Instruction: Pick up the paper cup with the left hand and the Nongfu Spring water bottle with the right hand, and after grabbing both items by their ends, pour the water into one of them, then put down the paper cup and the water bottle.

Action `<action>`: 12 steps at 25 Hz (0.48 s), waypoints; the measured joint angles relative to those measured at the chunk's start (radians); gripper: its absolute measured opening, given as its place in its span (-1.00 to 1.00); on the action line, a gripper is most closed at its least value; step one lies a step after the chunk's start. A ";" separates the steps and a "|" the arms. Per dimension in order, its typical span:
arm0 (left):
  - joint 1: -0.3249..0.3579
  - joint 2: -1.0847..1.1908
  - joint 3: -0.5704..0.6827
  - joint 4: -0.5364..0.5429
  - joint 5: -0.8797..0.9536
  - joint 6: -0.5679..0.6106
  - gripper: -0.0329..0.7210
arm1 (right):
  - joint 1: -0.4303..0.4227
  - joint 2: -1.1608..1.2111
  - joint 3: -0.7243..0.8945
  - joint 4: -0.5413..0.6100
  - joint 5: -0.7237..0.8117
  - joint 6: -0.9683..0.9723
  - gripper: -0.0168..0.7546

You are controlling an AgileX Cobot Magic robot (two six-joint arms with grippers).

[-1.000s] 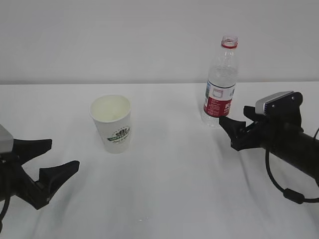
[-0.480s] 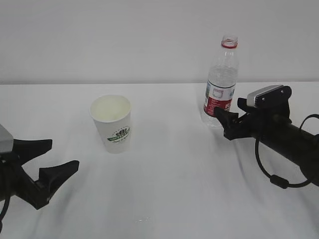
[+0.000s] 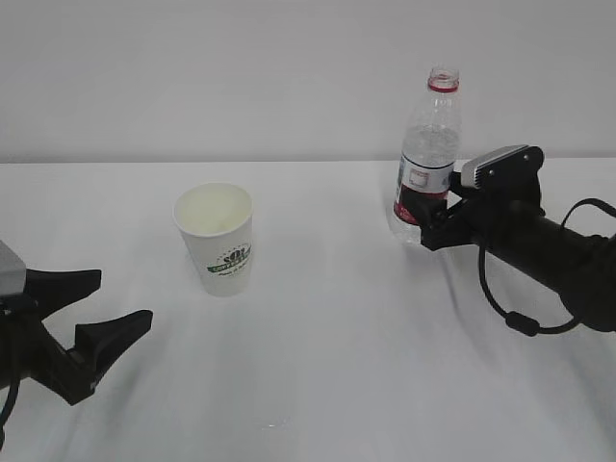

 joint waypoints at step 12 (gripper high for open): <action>0.000 0.000 -0.001 0.000 0.000 0.000 0.76 | 0.000 0.075 -0.105 -0.031 0.002 0.078 0.57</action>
